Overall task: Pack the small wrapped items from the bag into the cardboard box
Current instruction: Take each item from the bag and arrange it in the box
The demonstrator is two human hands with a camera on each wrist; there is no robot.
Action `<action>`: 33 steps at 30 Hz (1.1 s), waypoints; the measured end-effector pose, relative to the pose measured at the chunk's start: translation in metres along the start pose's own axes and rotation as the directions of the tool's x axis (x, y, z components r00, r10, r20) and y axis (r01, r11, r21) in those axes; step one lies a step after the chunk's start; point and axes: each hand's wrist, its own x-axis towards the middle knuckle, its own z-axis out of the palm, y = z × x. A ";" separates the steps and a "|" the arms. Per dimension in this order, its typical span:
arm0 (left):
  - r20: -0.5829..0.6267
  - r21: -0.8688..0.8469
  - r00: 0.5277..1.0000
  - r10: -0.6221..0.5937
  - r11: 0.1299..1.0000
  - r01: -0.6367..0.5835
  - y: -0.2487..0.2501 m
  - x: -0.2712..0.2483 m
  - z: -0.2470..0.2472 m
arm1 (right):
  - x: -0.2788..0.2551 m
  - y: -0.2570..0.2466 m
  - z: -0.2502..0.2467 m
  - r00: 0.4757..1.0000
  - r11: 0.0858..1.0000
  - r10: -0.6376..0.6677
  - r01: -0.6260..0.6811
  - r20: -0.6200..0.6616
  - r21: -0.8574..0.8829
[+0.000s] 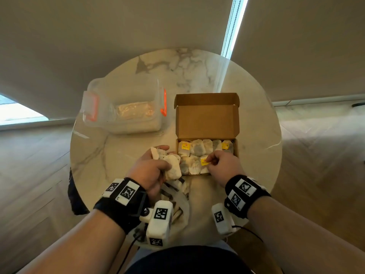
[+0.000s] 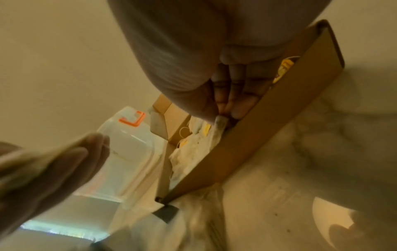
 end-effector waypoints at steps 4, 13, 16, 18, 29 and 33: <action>0.036 0.006 0.999 0.000 1.000 0.000 0.000 -0.002 0.000 | 0.000 -0.003 0.006 0.999 0.990 -0.026 0.030 0.028 -0.137; 0.132 -0.023 0.991 0.008 1.000 -0.005 0.003 -0.001 0.028 | -0.034 -0.029 -0.030 0.861 0.853 -0.499 0.509 -0.101 0.115; 0.174 -0.012 0.985 -0.011 1.000 0.014 0.003 0.000 0.042 | -0.044 -0.033 -0.041 0.766 0.771 -0.626 0.636 -0.145 0.033; 0.172 -0.008 0.984 -0.036 0.999 0.038 0.004 0.001 0.047 | -0.046 -0.029 -0.046 0.776 0.781 -0.604 0.621 -0.182 0.057; 0.109 -0.006 0.994 -0.020 1.000 0.021 0.008 0.011 0.028 | -0.015 0.019 -0.052 0.994 0.962 0.053 -0.026 -0.092 0.272; 0.093 -0.037 0.995 -0.035 0.999 0.039 0.006 0.010 0.023 | -0.001 0.020 -0.033 0.998 0.995 0.045 -0.041 -0.044 0.094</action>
